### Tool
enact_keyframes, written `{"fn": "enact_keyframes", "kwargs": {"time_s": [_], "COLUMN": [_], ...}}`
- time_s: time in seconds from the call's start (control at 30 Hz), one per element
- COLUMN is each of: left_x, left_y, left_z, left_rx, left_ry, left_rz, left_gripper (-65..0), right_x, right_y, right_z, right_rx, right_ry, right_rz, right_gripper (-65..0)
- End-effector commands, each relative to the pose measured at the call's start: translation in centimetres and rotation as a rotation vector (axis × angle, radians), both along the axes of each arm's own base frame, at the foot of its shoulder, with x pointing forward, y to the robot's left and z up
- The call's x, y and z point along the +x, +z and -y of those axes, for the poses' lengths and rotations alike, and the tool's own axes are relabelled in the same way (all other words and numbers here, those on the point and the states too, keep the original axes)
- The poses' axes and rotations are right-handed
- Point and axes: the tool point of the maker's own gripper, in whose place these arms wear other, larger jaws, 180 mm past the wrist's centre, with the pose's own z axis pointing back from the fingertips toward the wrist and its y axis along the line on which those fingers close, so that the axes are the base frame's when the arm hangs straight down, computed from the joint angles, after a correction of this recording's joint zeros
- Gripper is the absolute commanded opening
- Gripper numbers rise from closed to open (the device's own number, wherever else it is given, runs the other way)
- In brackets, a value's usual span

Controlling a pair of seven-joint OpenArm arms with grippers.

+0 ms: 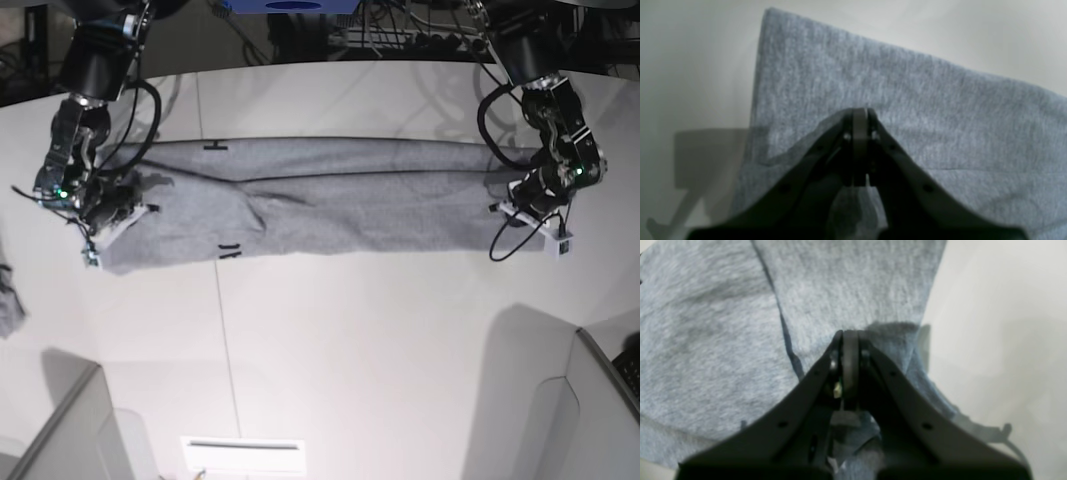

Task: Fold the T-shirt properly
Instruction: 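Pull the strip away from the robot with both grippers, straightening it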

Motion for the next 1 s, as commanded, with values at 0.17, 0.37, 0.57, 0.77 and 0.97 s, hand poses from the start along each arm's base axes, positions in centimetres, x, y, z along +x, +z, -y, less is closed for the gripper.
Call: {"fn": "enact_keyframes", "kwargs": {"time_s": [0.17, 0.37, 0.57, 0.77, 0.97], "left_x": [0.8, -0.5, -3.5, -5.3, -5.9], "left_y": [3.8, 10.7, 11.9, 10.2, 9.0], "left_z": [-0.6, -2.5, -4.5, -6.3, -7.0], "left_rx": [0.061, 0.159, 0.073, 0.089, 0.082], "left_ry": [-0.026, 0.008, 0.032, 0.031, 0.067], "left_rz": [0.027, 0.147, 0.219, 0.205, 0.236], "left_gripper": [-65.0, -65.0, -65.0, -65.0, -33.9], "right_x": [2.3, 1.6, -0.2, -1.4, -1.4], "right_y": [4.9, 11.4, 12.5, 11.1, 10.9], "right_z": [1.0, -1.0, -1.6, -2.4, -2.8], "right_rx": [-0.063, -0.149, -0.183, -0.156, -0.15], "right_ry": [0.018, 0.076, 0.101, 0.103, 0.11], "right_rz": [0.113, 0.276, 0.299, 0.262, 0.254], "right_gripper": [-65.0, -65.0, -65.0, -65.0, -65.0]}}
